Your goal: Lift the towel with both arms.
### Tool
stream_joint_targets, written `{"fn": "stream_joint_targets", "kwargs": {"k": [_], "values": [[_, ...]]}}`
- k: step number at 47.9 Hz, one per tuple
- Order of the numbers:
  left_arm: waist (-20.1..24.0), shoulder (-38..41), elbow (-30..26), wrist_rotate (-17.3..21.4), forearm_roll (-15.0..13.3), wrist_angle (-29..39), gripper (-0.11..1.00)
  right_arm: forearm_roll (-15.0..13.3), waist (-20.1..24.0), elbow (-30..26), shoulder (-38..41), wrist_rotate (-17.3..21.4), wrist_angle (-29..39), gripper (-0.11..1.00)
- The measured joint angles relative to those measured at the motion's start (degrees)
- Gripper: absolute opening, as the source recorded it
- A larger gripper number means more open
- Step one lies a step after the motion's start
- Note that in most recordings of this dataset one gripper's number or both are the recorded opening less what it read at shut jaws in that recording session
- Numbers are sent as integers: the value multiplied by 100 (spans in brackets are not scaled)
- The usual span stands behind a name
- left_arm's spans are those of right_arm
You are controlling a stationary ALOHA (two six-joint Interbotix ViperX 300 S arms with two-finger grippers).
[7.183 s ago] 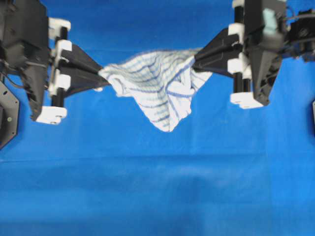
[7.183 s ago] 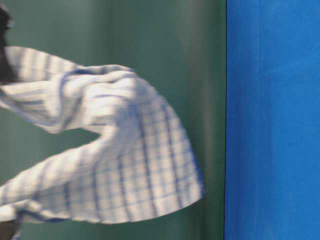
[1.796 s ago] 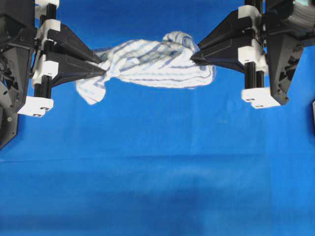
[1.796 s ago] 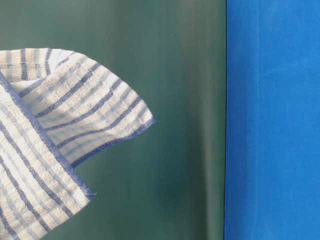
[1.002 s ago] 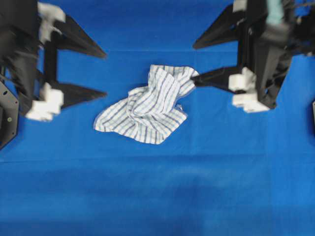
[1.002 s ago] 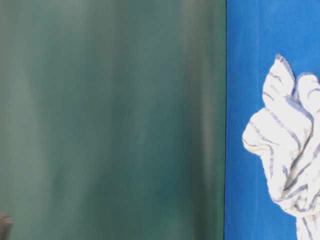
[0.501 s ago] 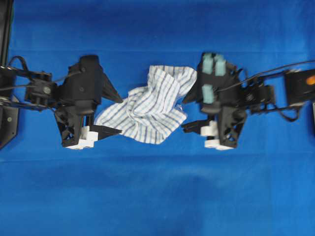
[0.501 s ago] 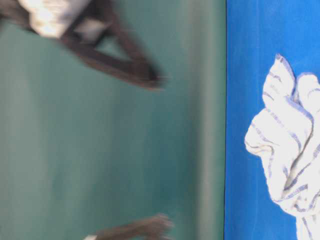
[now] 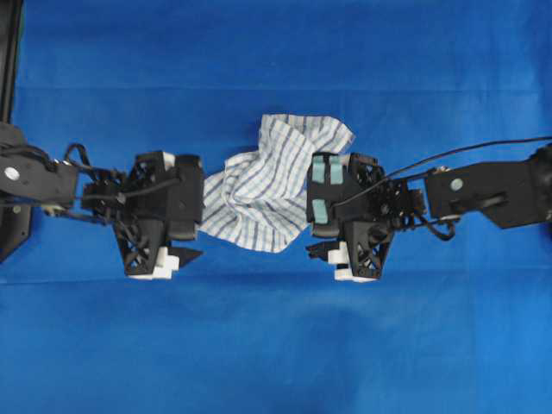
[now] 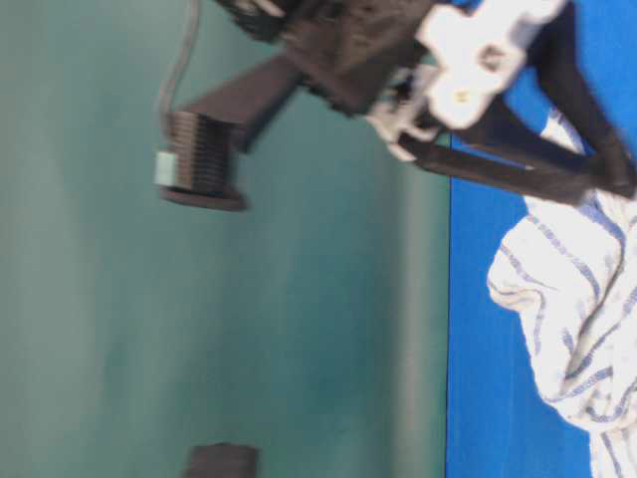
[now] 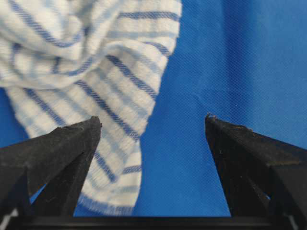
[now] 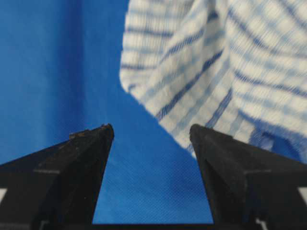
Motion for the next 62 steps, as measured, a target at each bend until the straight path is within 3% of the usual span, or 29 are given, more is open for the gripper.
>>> {"fn": "stream_joint_targets", "kwargs": {"k": [13,29,34,43,46,62], "values": [[0,773,0,9,0,-475,91,-9,18,-193,554,-35,-44,67],[123,861,-26,9,0,-650,88,-18,-53,-290,817,-53,-448,66],[185,861,-35,9,9,-642,72,-26,-88,-290,826,-62,-466,58],[229,853,-44,18,0,-554,16,-26,-229,-290,826,-105,-396,6],[229,853,-44,-9,0,-492,4,-26,-211,-299,826,-123,-308,3],[229,193,-325,-97,0,97,3,-26,-202,-378,158,-70,360,3]]}}
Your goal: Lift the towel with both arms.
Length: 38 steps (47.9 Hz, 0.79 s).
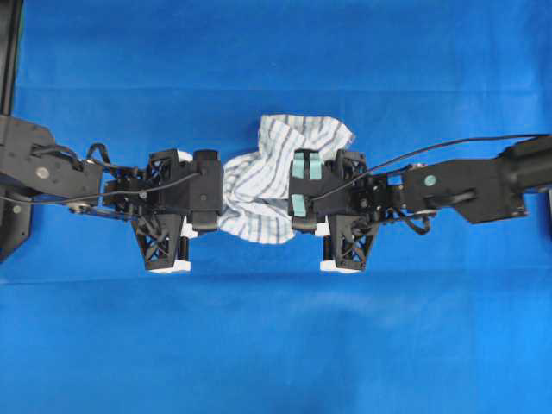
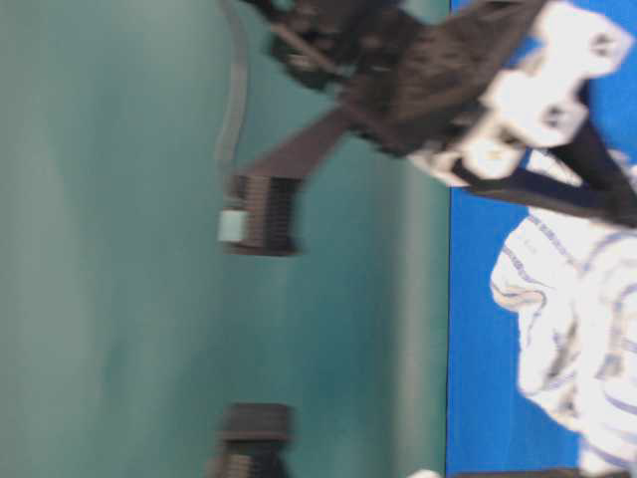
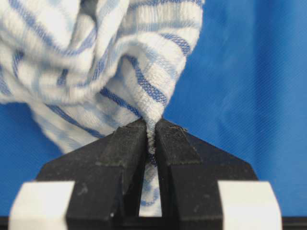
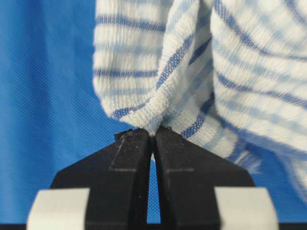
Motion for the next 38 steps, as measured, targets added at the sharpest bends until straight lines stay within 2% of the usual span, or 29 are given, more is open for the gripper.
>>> {"fn": "stream_joint_targets", "kwargs": {"k": [23,38], "values": [[53,-2232,-1169,18,-9,1872,3,-18,-62,-940,-1784,18,1978,3],[378,-2751,-1863,9,-9,2558,3,-404,-88,-1960,-2479,18,3138,3]]}}
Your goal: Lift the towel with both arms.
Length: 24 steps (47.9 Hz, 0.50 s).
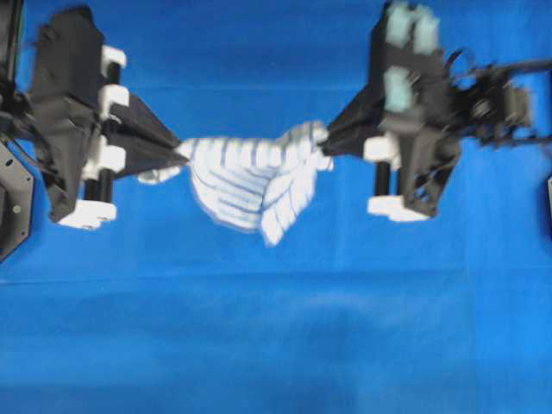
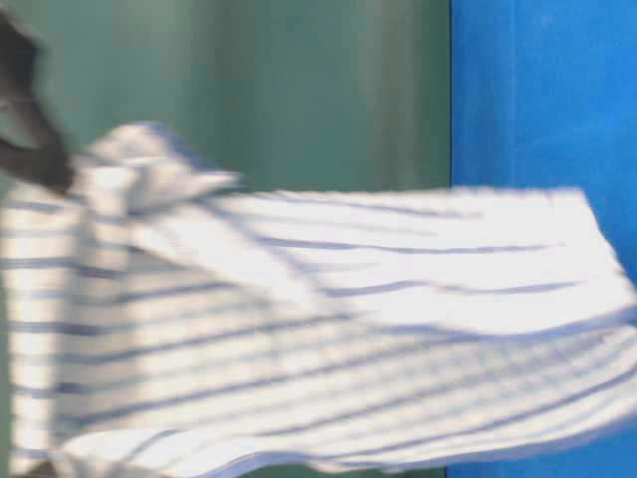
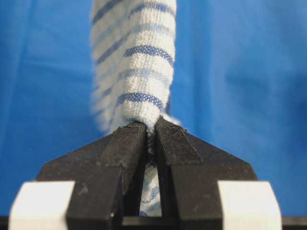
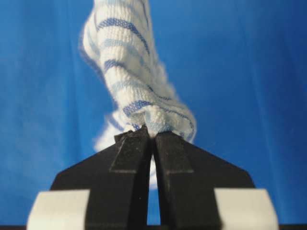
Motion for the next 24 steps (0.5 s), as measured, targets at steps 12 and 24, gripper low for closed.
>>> {"fn": "stream_joint_targets", "kwargs": {"k": [12,24], "values": [[229,-26,-791,0,0,580,3,-114,0,-826,-141,-26,747,3],[246,-26,-1248,35,0,756,3,-123,-9,-1222,-158,-26,1037,3]]}}
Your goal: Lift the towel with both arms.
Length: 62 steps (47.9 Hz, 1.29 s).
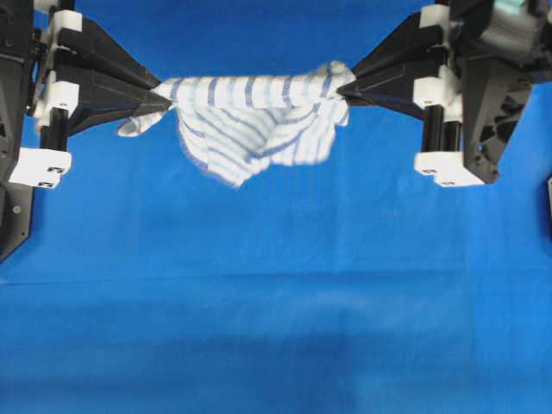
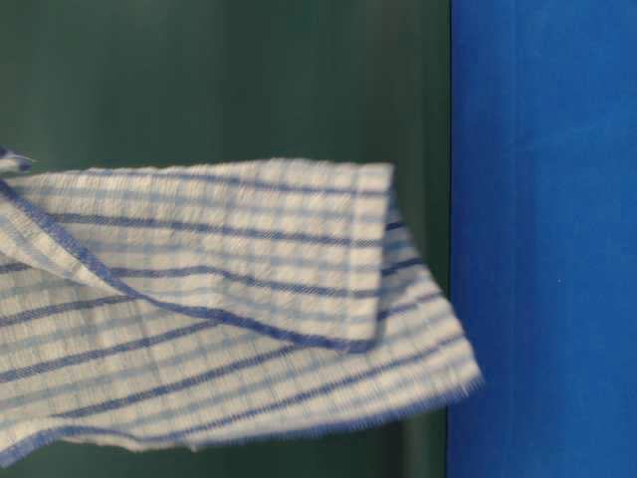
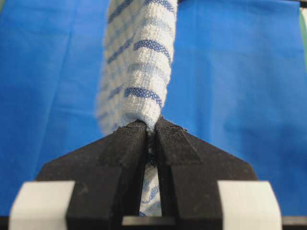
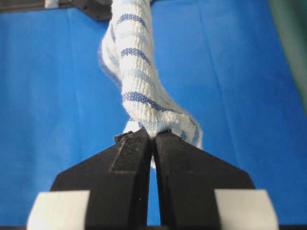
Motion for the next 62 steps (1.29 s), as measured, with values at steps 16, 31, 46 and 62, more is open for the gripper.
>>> {"fn": "stream_joint_targets", "kwargs": {"k": [16,31,46,62], "values": [[9,44,0,18,9,9,3,9,0,-9,0,-9,26,3],[18,-62,0,-44,18,-114,44,9,0,-9,0,0,26,19],[26,-246,167,-44,18,-272,90,-176,9,26,0,35,26,68],[-70,-35,940,-70,9,-571,90,-185,35,756,9,299,-185,69]]}}
